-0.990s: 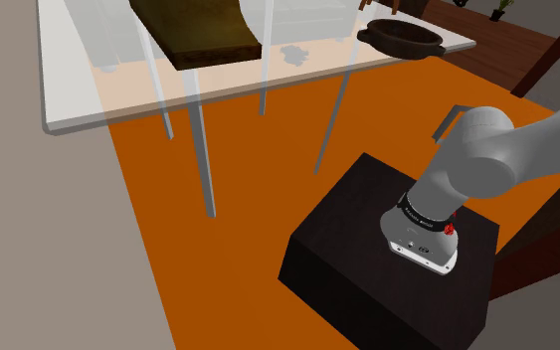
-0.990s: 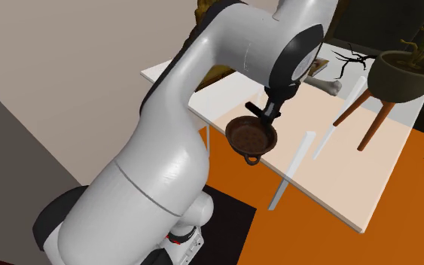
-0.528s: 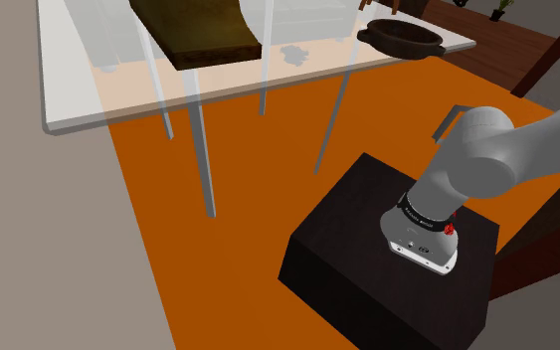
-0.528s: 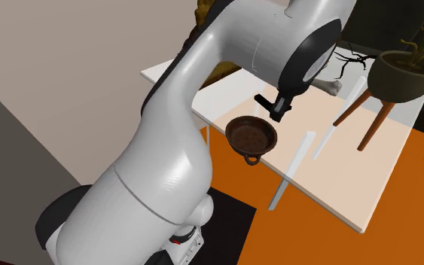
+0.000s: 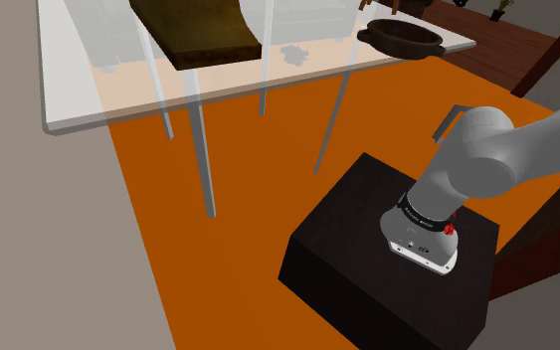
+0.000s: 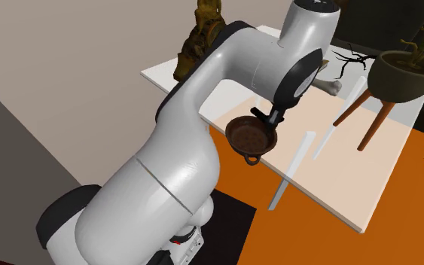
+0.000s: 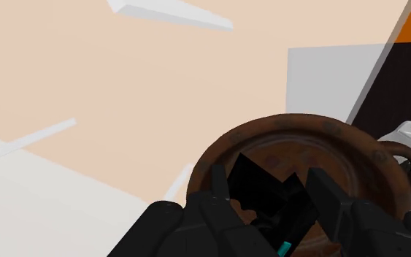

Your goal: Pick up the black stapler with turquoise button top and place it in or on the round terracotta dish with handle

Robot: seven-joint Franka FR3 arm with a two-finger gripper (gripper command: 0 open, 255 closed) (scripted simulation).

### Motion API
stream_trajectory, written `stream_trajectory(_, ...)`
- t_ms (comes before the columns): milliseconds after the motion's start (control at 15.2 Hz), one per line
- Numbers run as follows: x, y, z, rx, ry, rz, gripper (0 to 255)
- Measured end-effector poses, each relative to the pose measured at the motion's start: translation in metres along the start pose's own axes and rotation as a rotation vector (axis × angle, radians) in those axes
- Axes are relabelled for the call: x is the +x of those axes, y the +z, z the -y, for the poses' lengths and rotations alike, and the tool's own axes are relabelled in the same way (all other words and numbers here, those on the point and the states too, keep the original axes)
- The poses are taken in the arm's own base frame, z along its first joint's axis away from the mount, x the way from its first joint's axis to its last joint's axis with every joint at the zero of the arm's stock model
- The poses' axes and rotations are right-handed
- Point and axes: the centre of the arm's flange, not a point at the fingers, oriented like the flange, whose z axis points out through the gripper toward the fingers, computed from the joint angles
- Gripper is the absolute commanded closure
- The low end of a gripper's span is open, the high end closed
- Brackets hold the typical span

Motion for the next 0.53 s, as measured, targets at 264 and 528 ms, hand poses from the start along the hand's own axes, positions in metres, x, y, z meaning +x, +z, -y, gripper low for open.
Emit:
stream_trajectory(264,0.001,0.028,-0.002,0.024,-0.01,0.001,255)
stream_trajectory(528,0.0,0.043,-0.002,0.034,-0.014,0.002,255)
